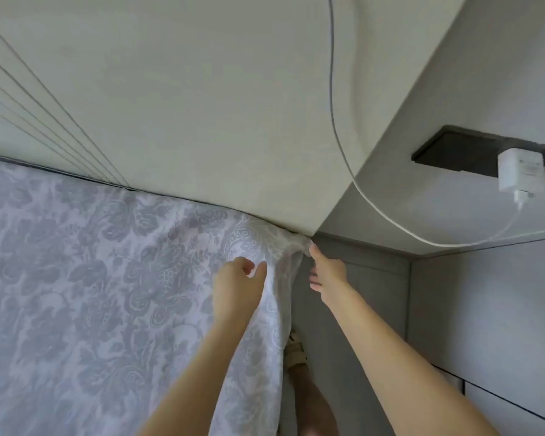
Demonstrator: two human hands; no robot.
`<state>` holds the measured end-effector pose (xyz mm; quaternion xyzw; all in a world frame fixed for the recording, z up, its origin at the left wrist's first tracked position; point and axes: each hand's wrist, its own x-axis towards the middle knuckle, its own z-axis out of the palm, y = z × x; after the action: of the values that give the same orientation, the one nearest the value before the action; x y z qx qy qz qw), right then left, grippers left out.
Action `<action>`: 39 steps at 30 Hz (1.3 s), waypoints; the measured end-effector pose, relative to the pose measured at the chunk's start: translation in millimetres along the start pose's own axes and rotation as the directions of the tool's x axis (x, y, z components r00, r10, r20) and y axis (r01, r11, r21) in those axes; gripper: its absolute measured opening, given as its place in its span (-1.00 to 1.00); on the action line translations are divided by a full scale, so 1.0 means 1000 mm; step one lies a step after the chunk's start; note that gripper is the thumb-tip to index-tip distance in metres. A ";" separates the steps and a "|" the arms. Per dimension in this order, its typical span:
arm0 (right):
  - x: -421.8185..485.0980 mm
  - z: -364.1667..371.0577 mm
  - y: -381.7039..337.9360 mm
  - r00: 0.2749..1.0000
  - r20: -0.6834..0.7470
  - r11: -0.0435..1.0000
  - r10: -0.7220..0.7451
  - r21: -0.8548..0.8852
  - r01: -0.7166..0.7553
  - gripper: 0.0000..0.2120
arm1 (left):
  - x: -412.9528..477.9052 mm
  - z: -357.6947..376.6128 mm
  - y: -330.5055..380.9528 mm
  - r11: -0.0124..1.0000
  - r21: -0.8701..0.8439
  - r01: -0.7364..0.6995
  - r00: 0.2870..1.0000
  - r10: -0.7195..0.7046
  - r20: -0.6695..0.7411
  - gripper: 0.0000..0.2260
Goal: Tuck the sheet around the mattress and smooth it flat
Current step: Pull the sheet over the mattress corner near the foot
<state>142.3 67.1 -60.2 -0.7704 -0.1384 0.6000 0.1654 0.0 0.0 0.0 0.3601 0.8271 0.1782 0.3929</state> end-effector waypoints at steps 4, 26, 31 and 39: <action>0.048 0.027 -0.003 0.999 -0.006 0.999 0.038 0.017 -0.038 -0.34 | 0.032 0.040 0.004 0.988 0.137 0.074 0.995 -0.083 0.055 -0.50; -0.107 0.009 0.068 0.203 0.020 0.188 -0.979 -0.304 0.934 -0.70 | 0.002 -0.081 0.004 0.709 0.415 -0.570 0.809 0.572 0.133 -0.35; -0.099 -0.011 0.060 0.506 0.237 0.523 -0.829 0.008 0.852 -0.93 | 0.019 -0.060 0.040 0.465 0.581 -0.668 0.743 0.382 0.549 -0.85; -0.037 0.001 -0.006 0.444 0.733 0.269 -0.516 -0.353 0.896 -0.64 | 0.010 -0.093 0.078 0.418 0.624 -0.660 0.751 0.335 0.569 -0.73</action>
<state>132.7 56.9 -25.2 -0.4346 -0.7358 0.5140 0.0739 -41.3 58.9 97.9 0.7543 0.5791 -0.1694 0.2587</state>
